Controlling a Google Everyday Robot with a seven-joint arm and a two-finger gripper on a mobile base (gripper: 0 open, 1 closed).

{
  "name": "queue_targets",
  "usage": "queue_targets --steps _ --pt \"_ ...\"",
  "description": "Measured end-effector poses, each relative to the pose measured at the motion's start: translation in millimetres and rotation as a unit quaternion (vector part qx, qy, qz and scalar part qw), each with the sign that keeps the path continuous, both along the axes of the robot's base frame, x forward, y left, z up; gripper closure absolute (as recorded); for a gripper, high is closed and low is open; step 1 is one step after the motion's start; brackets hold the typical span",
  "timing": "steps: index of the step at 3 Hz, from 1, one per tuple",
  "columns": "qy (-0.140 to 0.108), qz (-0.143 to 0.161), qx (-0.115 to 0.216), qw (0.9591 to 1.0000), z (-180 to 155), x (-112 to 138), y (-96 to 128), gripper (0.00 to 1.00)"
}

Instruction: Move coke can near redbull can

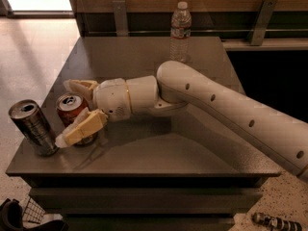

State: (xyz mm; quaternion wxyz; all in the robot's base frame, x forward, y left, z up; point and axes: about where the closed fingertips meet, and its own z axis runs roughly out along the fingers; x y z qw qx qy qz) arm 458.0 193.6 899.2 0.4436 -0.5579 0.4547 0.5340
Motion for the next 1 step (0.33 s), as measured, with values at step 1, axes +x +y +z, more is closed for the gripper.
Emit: queue_targets --steps 1 --pt "0.000 0.000 0.000 1.0000 0.0 -0.1 0.1 0.00"
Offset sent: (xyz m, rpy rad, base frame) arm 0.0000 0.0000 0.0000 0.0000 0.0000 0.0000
